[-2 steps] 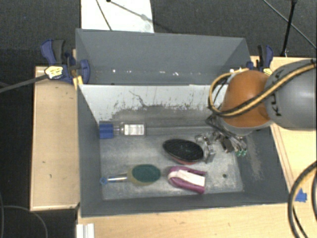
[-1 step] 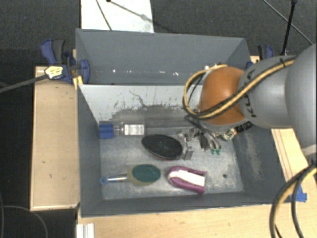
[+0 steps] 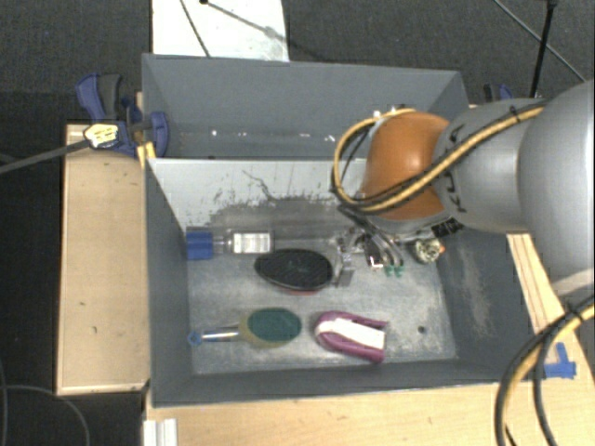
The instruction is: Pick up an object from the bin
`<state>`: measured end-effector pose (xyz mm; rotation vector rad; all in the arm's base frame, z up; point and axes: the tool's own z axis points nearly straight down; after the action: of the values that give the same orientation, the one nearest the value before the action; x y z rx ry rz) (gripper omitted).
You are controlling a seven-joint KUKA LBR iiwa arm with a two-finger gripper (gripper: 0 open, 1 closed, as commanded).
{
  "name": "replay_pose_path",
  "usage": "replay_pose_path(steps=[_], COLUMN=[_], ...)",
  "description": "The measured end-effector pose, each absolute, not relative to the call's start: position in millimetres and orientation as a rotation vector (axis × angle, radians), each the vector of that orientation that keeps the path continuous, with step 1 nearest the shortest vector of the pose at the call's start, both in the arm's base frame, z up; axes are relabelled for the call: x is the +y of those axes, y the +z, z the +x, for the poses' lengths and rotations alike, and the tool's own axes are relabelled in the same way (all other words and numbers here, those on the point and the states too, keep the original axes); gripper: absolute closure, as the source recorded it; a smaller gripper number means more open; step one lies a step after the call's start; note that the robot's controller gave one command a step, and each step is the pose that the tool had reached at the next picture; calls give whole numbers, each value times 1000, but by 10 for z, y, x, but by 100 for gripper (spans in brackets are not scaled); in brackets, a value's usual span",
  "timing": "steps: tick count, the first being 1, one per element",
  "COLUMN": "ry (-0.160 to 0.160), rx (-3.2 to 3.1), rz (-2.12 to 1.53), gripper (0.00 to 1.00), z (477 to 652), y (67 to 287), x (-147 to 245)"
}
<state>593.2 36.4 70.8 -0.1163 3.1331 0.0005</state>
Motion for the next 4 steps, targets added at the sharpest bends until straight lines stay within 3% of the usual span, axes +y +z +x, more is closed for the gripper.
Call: replay_pose_path(steps=[1, 2, 3, 4], ry=[1, 0, 1, 1], rx=[3127, 3135, 3143, 3135], rz=[-159, -159, -155, -156], gripper=[100, 0, 0, 100], z=[5815, 5802, 5689, 5705], y=[1436, 1389, 688, 711], x=[412, 410, 447, 448])
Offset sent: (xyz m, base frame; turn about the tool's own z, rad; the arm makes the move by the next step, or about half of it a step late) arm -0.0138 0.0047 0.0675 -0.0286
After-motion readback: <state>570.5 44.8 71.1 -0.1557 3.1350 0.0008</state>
